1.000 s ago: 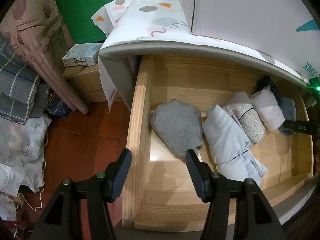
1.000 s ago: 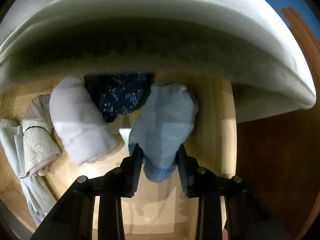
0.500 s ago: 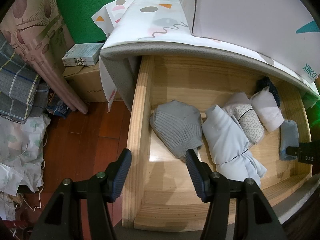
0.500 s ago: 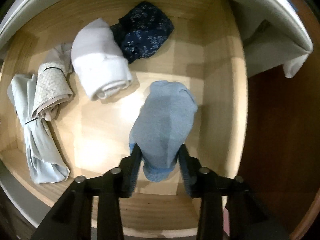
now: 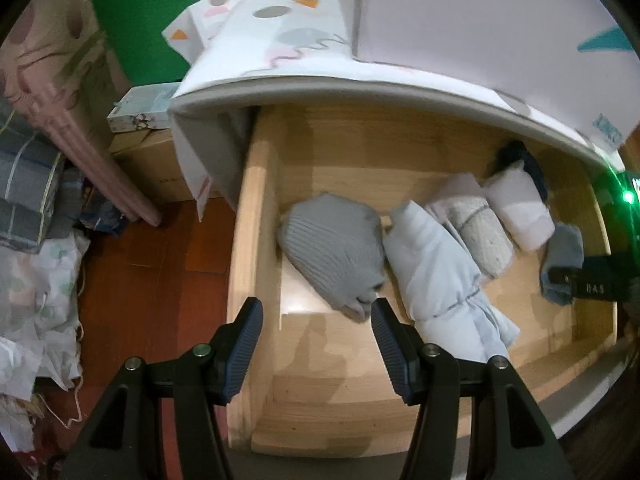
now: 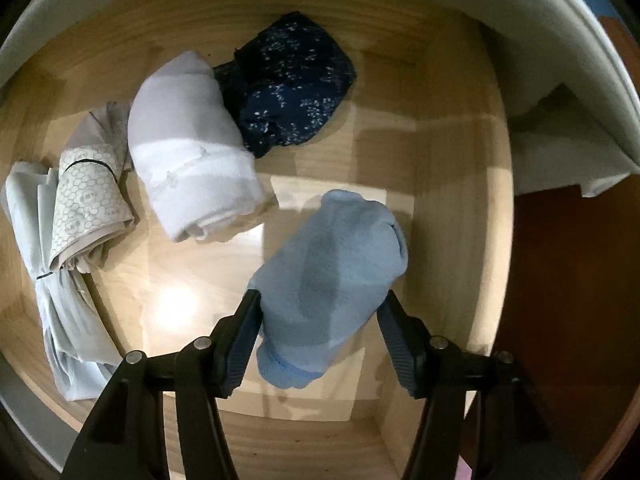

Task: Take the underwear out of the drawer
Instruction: 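Lower the left tool toward the pale blue rolled garment while the right tool holds the sock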

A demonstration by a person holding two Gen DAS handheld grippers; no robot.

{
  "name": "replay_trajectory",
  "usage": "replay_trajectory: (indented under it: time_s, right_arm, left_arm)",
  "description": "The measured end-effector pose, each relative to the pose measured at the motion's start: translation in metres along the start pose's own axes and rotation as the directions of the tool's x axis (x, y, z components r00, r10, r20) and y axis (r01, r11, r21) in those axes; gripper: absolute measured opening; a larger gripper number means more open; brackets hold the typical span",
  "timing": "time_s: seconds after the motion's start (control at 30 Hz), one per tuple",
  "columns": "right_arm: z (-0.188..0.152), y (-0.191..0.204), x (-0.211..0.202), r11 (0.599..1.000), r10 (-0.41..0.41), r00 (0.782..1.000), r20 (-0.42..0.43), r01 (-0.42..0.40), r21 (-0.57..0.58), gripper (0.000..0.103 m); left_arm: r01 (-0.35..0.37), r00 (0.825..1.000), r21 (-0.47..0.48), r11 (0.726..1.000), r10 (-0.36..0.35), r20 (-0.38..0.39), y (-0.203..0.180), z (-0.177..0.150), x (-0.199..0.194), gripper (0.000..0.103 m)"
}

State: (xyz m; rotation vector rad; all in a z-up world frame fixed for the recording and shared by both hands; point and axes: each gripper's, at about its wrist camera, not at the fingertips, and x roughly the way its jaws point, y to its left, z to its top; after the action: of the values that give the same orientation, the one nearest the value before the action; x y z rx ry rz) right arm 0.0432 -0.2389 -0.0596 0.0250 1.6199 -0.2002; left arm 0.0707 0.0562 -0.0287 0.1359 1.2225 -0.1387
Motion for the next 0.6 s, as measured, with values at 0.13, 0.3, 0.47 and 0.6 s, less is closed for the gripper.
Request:
replay_trajectory:
  time_s: [0.13,0.3,0.47,0.6]
  right_arm:
    - [0.016,0.001,0.004,1.000,-0.002,1.000,0.003,0.002,-0.019,0.045]
    - [-0.014,0.010,0.008,0.999,-0.003,1.000,-0.017,0.002,-0.038,0.043]
    - [-0.029,0.012,0.007,0.998,0.003,0.999,-0.044,-0.006,-0.061,0.043]
    - [-0.033,0.018,0.008,0.997,0.019,0.997,-0.072,-0.024,-0.069,0.043]
  left_arm:
    - [0.001,1.000,0.045,0.999,-0.001,-0.001,-0.016,-0.001,-0.003,0.058]
    - [0.036,0.999,0.052,0.998,-0.034,-0.034,-0.031,-0.001,-0.002,0.058]
    - [0.055,0.996,0.036,0.998,-0.053,-0.068,-0.041,0.000,0.001,0.058]
    - [0.061,0.993,0.031,0.998,-0.057,-0.102,-0.051,0.001,0.007,0.058]
